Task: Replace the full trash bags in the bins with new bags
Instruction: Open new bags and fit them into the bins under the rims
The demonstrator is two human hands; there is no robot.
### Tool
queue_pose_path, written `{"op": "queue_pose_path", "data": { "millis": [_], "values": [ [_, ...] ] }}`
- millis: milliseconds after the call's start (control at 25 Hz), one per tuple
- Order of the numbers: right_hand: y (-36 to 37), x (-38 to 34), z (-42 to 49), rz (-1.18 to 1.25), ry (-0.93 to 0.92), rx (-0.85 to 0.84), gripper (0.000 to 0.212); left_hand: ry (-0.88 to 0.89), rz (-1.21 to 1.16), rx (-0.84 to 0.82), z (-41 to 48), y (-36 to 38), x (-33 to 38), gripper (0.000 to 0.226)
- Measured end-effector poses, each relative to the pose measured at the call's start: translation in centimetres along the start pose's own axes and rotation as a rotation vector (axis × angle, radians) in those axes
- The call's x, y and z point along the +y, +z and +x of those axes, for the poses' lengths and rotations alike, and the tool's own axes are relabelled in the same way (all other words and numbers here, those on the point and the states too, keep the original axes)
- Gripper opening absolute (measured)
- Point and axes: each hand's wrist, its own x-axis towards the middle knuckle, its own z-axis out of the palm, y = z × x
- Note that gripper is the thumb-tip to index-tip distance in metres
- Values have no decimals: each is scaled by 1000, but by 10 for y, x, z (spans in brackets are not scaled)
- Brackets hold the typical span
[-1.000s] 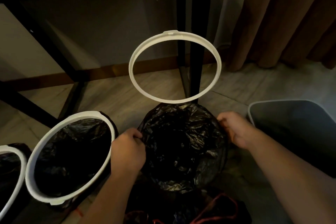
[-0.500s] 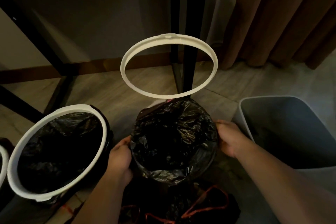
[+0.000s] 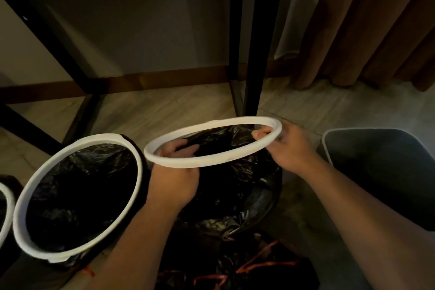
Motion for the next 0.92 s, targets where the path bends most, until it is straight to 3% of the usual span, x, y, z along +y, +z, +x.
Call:
{"op": "queue_pose_path", "data": {
  "millis": [80, 200, 320, 440, 600, 760, 920],
  "values": [
    [11, -5, 4, 17, -3, -63, 30, 85, 164, -128, 28, 5, 12, 29],
    [18, -6, 14, -95, -69, -110, 27, 161, 386, -173, 57, 7, 16, 26],
    [24, -3, 20, -243, -78, -51, 20, 209, 356, -133, 63, 5, 4, 20],
    [32, 0, 18, -366, -145, -33, 41, 166, 294, -111, 63, 8, -4, 25],
    [27, -4, 23, -376, -145, -13, 55, -19, 122, -51, 75, 15, -9, 17],
    [27, -10, 29, -365, -134, -71, 64, -322, -163, -142, 97, 18, -19, 19],
    [28, -7, 36, -358, -124, -101, 66, -458, -296, -202, 116, 23, -23, 14]
  ]
}}
